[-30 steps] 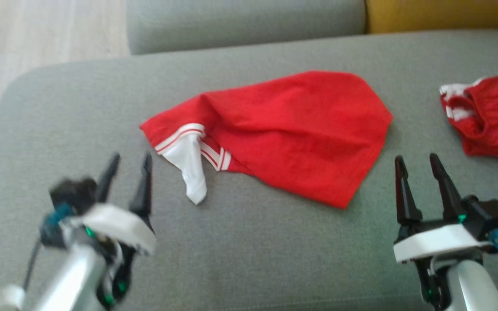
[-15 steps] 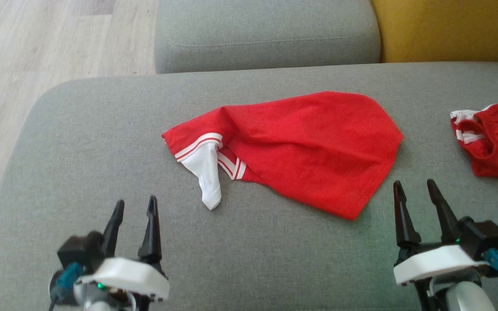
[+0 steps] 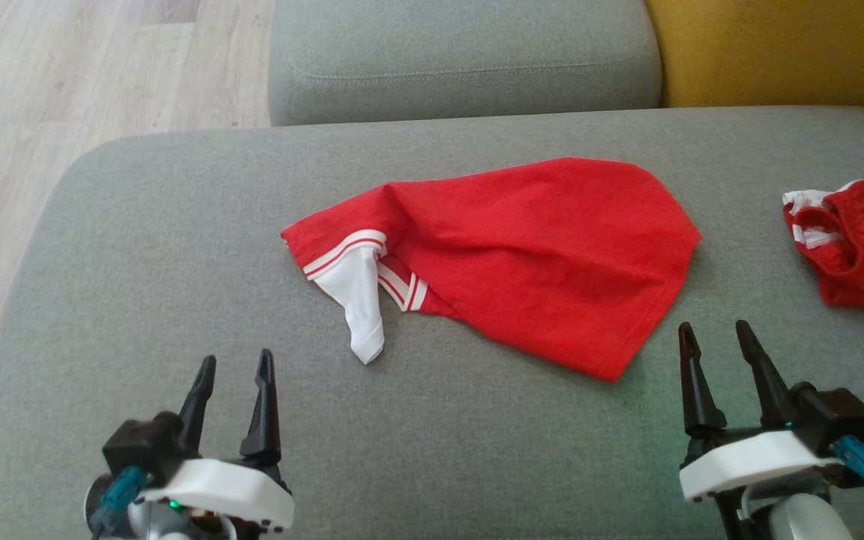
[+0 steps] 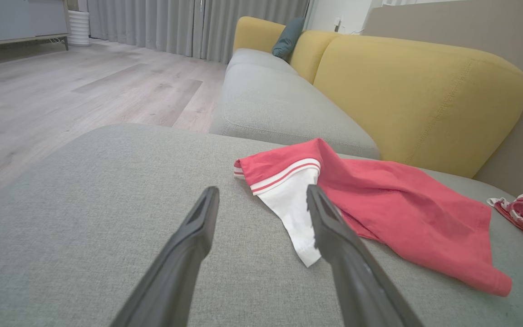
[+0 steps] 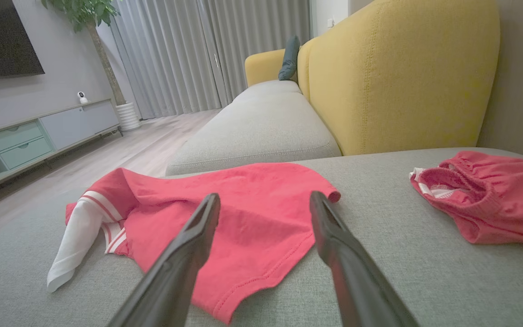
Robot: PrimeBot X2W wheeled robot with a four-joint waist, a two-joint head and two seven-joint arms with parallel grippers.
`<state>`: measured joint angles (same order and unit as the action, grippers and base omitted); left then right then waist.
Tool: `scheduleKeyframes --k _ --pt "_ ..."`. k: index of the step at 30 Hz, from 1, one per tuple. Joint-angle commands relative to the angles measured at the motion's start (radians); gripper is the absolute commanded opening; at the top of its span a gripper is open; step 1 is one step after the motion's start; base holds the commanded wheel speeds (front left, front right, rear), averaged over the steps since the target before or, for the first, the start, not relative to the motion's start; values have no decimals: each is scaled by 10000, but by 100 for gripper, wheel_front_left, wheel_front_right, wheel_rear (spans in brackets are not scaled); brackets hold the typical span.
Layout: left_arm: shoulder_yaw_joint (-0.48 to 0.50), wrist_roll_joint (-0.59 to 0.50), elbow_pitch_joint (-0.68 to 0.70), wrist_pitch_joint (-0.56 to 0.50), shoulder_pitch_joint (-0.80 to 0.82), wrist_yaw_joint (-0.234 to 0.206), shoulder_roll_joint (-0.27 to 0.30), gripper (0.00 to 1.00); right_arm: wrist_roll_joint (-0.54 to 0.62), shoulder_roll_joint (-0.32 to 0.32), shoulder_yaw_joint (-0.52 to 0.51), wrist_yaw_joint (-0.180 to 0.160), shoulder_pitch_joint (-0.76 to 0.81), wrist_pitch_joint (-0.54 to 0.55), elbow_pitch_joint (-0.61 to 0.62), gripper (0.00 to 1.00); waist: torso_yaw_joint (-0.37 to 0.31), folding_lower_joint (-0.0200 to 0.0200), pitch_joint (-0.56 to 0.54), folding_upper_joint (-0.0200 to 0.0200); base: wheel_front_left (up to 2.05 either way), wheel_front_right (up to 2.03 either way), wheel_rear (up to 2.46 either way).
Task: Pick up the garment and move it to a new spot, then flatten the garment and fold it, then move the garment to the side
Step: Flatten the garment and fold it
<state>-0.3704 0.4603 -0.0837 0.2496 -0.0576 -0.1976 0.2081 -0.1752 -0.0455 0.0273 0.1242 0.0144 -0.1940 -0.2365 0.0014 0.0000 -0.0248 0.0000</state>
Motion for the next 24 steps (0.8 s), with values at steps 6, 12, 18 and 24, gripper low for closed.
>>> scheduleKeyframes --k 6,12,18,24 --pt "551 -198 163 121 454 183 -95 100 28 -47 245 65 -347 -83 249 100 7 0 7 0 0 0 0" --pt "668 -294 57 122 474 324 -181 100 35 -47 248 65 -360 -68 261 100 10 0 51 0 0 0 0" --pt "575 -481 37 122 638 486 -292 100 70 -47 302 65 -427 -43 376 100 -150 0 357 0 0 0 0" --pt "6 -736 -345 63 1320 782 -544 100 172 -47 366 65 -812 -11 590 100 -504 0 1146 0 0 0 0"
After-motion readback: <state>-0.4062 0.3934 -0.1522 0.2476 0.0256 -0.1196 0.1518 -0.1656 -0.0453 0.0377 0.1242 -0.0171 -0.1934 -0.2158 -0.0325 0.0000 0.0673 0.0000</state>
